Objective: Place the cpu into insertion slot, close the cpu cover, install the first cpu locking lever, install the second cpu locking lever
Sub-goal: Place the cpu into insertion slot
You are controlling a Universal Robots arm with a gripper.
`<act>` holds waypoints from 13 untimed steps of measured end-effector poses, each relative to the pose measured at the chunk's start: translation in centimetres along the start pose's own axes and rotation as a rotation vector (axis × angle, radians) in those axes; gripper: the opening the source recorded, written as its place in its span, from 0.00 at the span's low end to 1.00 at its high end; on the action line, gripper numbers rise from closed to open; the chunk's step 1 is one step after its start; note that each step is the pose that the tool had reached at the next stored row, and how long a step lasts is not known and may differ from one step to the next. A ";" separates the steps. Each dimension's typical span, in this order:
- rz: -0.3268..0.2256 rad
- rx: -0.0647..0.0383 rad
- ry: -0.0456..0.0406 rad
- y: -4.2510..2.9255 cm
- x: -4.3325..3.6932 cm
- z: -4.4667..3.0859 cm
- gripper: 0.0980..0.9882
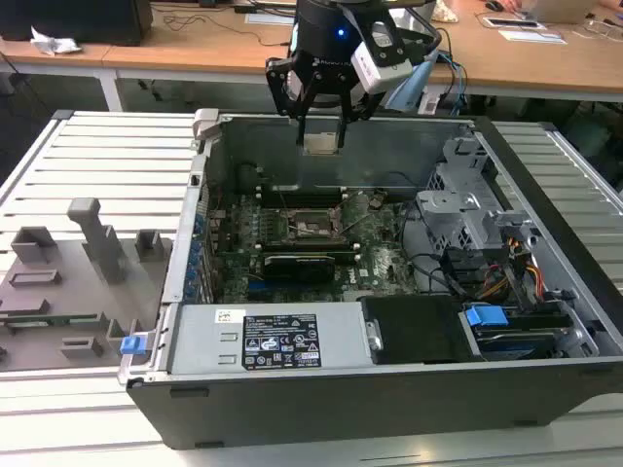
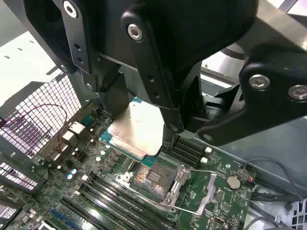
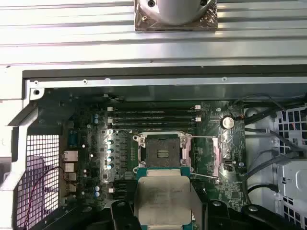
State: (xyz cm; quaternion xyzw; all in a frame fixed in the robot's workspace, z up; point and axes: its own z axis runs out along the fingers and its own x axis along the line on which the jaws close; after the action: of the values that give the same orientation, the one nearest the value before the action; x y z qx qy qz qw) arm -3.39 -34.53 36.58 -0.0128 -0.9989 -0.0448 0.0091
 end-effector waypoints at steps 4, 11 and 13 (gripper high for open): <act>0.001 0.000 0.0000 -0.40 -0.01 -0.03 0.48; 0.043 -0.001 -0.0038 -0.41 0.01 -0.02 0.48; 0.053 -0.001 -0.0047 -0.41 0.02 -0.02 0.48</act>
State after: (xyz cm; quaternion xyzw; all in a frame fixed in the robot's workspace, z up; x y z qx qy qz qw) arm -3.42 -34.94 36.57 -0.0394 -0.9982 -0.0450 0.0079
